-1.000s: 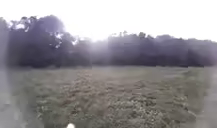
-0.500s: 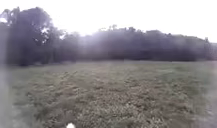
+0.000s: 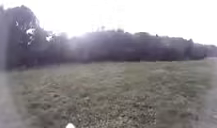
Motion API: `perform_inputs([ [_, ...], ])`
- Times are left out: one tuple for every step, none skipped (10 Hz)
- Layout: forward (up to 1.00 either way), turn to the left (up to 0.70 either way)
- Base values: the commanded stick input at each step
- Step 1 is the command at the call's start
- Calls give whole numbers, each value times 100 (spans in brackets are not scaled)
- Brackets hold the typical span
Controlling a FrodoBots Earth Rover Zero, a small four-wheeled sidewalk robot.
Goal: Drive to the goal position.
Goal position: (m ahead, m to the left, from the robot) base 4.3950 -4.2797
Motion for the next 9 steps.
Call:
perform_inputs([
  [70,-34],
  [70,-34],
  [70,-34],
  [70,-34],
  [70,-34],
  [70,-34],
  [70,-34],
  [70,-34],
  [70,-34],
])
